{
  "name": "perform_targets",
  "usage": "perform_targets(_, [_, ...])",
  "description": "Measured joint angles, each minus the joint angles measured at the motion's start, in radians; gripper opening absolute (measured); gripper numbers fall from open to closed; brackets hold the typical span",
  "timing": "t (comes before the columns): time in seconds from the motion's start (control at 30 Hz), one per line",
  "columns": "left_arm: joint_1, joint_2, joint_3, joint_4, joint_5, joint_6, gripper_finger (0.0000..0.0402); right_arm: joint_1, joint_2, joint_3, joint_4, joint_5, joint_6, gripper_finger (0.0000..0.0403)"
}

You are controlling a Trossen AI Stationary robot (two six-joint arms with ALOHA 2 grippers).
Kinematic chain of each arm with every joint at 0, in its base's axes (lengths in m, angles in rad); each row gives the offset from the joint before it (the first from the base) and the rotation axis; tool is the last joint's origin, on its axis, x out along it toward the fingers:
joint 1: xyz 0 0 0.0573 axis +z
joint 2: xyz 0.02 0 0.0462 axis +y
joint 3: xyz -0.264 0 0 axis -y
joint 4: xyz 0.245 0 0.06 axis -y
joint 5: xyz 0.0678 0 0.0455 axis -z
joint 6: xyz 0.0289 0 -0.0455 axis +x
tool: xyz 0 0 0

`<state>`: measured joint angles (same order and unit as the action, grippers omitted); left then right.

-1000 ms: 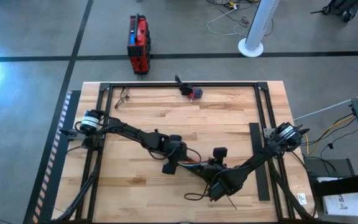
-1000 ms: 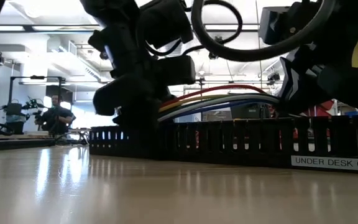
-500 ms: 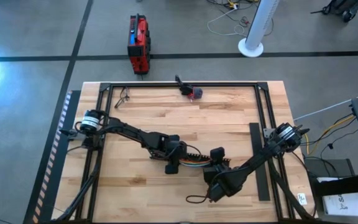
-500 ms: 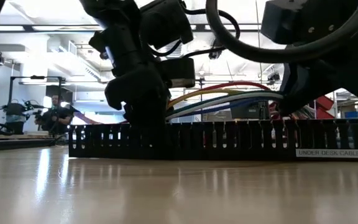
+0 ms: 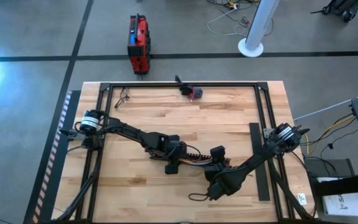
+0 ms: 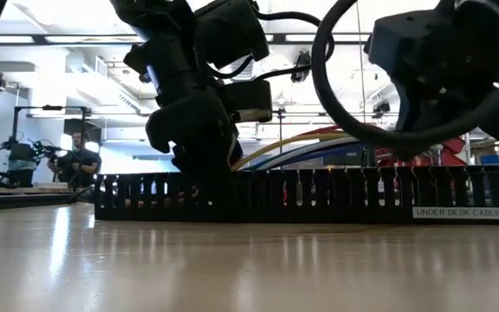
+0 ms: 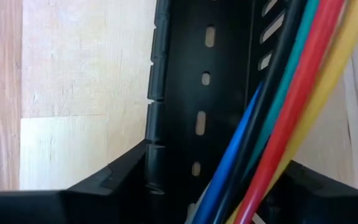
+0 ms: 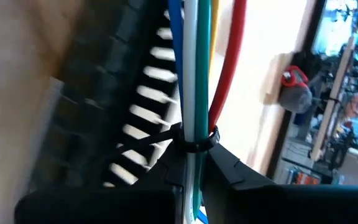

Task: Ziptie cables
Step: Put the wires into the black cable duct

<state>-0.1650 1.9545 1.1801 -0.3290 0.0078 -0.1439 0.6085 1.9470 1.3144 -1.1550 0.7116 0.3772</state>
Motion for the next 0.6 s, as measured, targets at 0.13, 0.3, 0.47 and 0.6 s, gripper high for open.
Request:
perform_targets(0.13, [0.000,0.000,0.000,0.000,0.000,0.000,0.0220,0.005,0.028,0.000,0.036,-0.028,-0.023,0.0009])
perform_targets(0.3, [-0.002,0.000,-0.001,0.001,-0.005,-0.003,0.0238,0.005,0.065,0.001,0.031,-0.019,-0.011,0.0009])
perform_targets(0.47, [-0.002,0.000,-0.008,0.004,0.000,-0.002,0.0226,0.003,0.052,0.004,0.025,-0.070,0.042,0.0009])
perform_targets(0.6, [-0.002,0.000,-0.011,0.006,0.002,0.000,0.0220,-0.001,0.025,0.008,0.019,-0.146,0.081,0.0009])
